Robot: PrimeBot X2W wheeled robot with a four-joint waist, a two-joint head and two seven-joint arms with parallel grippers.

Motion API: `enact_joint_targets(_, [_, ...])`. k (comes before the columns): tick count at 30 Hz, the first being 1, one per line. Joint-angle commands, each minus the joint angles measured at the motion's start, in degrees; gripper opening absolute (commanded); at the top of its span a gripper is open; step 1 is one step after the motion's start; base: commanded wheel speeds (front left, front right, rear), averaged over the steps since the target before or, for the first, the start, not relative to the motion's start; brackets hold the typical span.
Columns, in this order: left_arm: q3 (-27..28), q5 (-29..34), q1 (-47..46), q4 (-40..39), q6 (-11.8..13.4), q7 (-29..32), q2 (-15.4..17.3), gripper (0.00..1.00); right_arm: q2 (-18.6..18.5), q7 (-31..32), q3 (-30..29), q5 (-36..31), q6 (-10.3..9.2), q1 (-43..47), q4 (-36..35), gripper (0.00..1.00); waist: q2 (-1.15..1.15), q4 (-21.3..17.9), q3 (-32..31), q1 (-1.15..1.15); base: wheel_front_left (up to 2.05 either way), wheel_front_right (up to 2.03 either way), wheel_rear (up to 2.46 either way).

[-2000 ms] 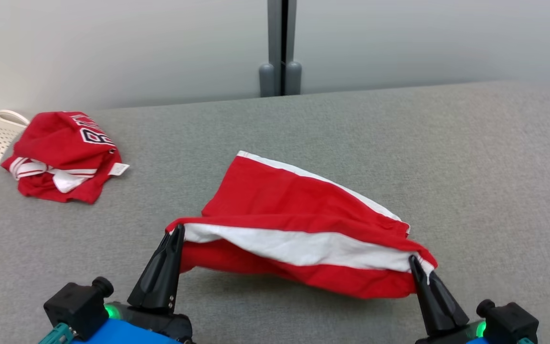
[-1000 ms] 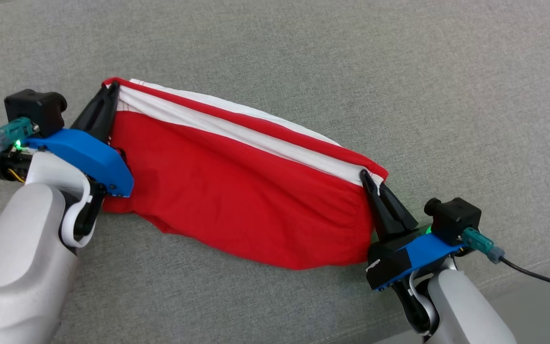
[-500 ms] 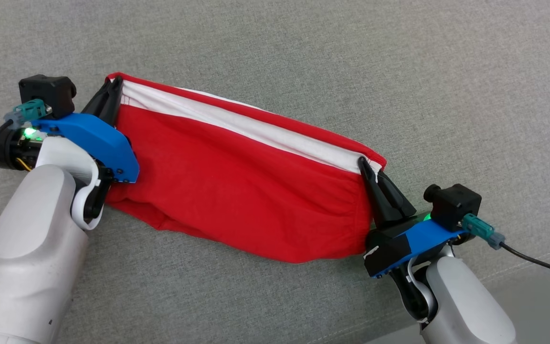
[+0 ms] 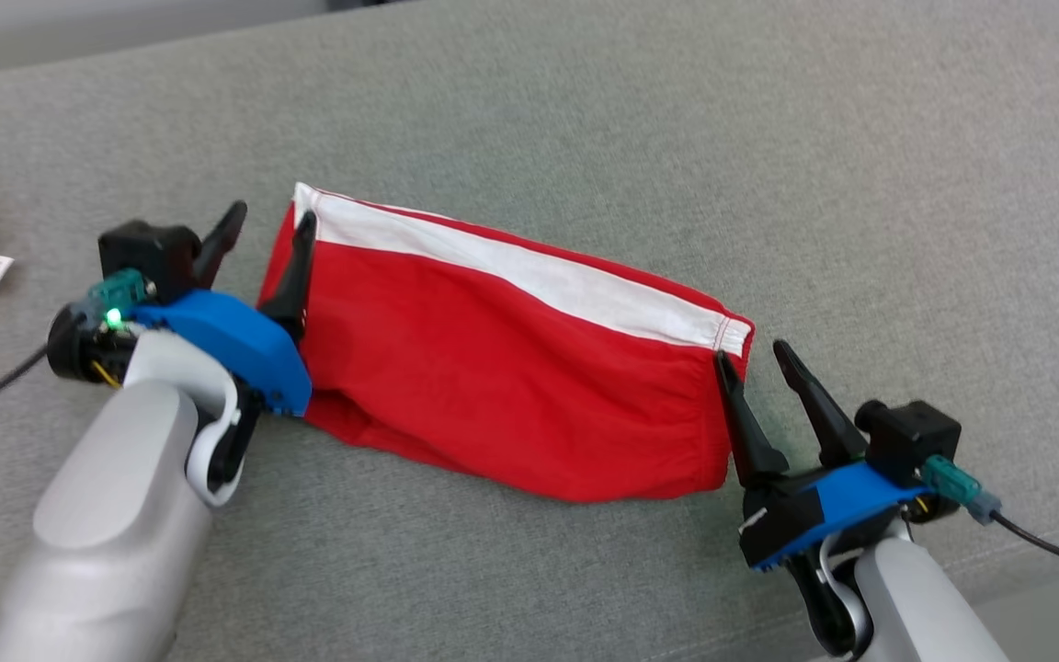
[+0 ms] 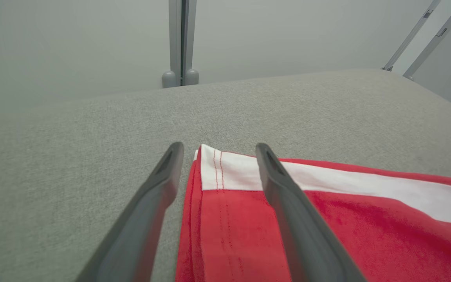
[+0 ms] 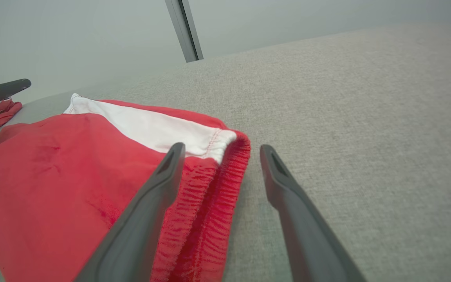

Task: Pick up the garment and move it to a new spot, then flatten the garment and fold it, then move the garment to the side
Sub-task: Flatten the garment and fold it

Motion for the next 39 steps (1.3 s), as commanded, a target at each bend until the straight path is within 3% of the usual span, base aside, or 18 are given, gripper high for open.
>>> enact_joint_targets(1, [-0.48,-0.47,1.59,-0.82,-0.32,-0.26,0.44,1.00,-0.11,-0.10,-0.73,-0.79,0.02,1.55,-0.11,1.00,0.00,0.30,-0.97,0.01,0.00,0.00,0.00])
enact_joint_targets(13, [-2.47,-5.25,8.36,-4.04,-0.37,11.16,2.00,1.00,-0.11,4.83,-7.19,-5.99,0.02,9.33,-7.86,1.00,0.00,0.91,-5.48,0.01,0.00,0.00,0.00])
enact_joint_targets(19, [-3.25,-5.53,8.30,-3.64,1.14,16.11,3.06,1.00,-0.10,6.09,-7.06,-6.24,0.02,10.45,-11.03,1.00,0.00,-0.47,-4.80,0.01,0.00,0.00,0.00])
enact_joint_targets(26, [-2.07,-5.29,6.82,-1.23,5.38,18.35,4.88,1.00,-0.10,6.10,-6.65,-5.36,0.02,11.13,-12.95,1.00,0.00,-2.45,-3.55,0.01,0.00,0.00,0.00])
enact_joint_targets(30, [-2.12,-7.08,7.96,-0.72,4.71,20.78,4.31,1.00,-0.10,5.81,-7.12,-4.99,0.02,11.37,-12.98,1.00,0.00,-2.87,-3.48,0.01,0.00,0.00,0.00])
enact_joint_targets(31, [-2.19,-7.52,8.24,-1.04,4.27,21.28,4.11,0.73,-0.10,5.81,-7.21,-4.93,0.02,11.35,-12.87,1.00,0.00,-2.90,-3.51,0.01,0.00,0.00,0.00])
enact_joint_targets(33, [-2.50,-8.14,8.74,-1.68,3.81,22.21,3.94,0.03,-0.10,5.72,-7.51,-5.30,0.02,11.33,-12.65,1.00,0.00,-2.87,-3.59,0.01,0.00,0.00,0.00])
enact_joint_targets(39, [-2.35,-8.63,9.55,-4.05,4.25,22.10,4.30,0.00,-0.10,5.26,-8.10,-5.29,0.02,11.02,-11.95,1.00,0.00,-2.02,-4.38,0.01,0.00,0.00,0.00])
